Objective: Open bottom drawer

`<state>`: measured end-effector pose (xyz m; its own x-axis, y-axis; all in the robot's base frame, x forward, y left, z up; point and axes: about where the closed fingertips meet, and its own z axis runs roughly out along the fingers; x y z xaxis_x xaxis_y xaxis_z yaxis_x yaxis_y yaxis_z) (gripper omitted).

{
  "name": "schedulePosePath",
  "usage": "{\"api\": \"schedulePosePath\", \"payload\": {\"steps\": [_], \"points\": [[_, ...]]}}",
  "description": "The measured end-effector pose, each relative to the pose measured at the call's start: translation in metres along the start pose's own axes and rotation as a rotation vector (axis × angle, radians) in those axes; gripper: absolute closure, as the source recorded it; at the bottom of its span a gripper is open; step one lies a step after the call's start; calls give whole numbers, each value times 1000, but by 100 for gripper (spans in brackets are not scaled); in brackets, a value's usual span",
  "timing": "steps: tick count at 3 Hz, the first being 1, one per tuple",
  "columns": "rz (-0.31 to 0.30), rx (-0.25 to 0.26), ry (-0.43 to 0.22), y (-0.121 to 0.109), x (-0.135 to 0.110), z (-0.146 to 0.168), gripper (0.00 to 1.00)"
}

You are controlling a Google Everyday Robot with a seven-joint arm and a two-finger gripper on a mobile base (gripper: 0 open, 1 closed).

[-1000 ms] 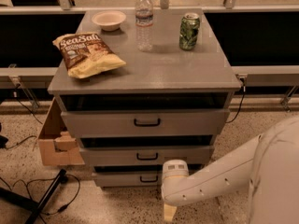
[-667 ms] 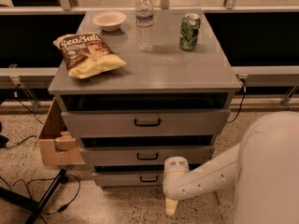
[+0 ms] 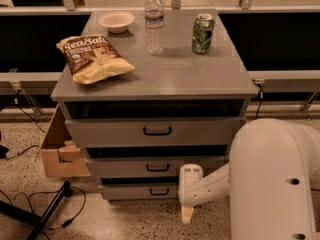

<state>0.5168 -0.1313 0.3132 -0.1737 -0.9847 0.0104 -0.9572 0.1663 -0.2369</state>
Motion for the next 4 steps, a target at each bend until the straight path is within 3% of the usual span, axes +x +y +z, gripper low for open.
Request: {"api": "schedulePosePath", "payload": {"steps": [4], "points": [[-39, -76, -59, -20, -15, 93, 0]]}}
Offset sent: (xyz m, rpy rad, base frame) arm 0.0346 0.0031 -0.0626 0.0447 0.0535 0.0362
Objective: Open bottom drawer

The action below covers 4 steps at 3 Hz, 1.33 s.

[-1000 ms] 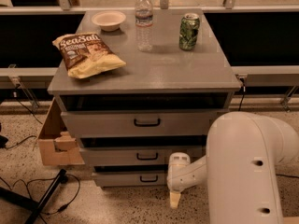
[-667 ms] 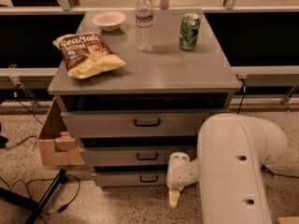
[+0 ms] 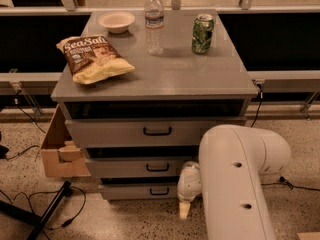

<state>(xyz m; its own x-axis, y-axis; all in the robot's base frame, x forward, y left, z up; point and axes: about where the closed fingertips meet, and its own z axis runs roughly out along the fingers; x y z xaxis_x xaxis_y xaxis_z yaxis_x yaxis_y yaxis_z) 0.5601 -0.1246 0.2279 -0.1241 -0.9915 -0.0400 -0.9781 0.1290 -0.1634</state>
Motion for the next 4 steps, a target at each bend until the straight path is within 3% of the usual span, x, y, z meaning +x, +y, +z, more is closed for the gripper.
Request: {"api": "schedulePosePath", "payload": {"steps": [2, 4], "points": [[12, 0, -22, -8, -1, 22, 0], [32, -3, 3, -12, 5, 37, 0]]}}
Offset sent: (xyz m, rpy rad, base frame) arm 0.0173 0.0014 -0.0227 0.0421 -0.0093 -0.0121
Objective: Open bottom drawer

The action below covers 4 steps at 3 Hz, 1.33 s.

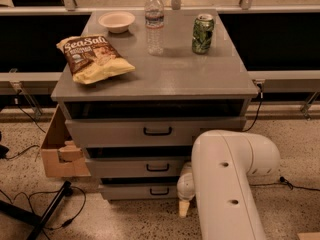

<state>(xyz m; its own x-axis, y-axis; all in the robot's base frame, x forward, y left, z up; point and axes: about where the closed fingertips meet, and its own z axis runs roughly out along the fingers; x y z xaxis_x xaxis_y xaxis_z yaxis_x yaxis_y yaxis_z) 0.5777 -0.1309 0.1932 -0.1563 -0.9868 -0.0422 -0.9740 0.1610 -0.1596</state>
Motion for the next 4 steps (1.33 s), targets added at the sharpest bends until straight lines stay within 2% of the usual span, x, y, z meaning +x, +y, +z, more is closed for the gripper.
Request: {"api": "schedulePosePath", "payload": {"steps": [1, 2, 3, 4], "points": [[-2, -23, 25, 3, 1, 12, 13], [3, -55, 44, 9, 4, 22, 36], [17, -67, 60, 16, 12, 18, 67], [17, -67, 60, 15, 12, 11, 90]]}}
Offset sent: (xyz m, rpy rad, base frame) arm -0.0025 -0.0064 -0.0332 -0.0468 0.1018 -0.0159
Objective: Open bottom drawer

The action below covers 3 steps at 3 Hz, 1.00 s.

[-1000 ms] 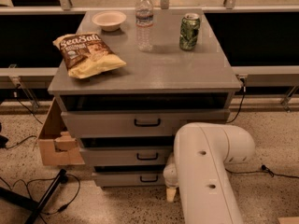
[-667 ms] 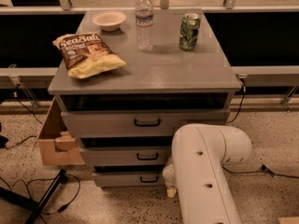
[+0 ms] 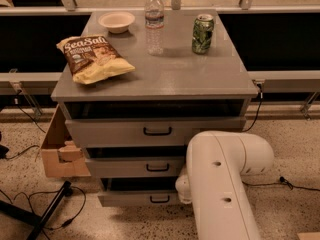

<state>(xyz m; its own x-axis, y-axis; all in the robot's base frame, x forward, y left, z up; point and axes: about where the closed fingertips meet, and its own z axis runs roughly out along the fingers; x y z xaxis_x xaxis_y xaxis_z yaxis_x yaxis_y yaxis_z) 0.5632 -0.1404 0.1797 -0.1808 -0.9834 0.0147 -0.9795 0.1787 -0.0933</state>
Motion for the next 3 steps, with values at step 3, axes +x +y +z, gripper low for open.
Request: {"api": "schedulePosePath", "payload": {"steps": [3], "points": [[7, -7, -4, 14, 7, -8, 100]]}}
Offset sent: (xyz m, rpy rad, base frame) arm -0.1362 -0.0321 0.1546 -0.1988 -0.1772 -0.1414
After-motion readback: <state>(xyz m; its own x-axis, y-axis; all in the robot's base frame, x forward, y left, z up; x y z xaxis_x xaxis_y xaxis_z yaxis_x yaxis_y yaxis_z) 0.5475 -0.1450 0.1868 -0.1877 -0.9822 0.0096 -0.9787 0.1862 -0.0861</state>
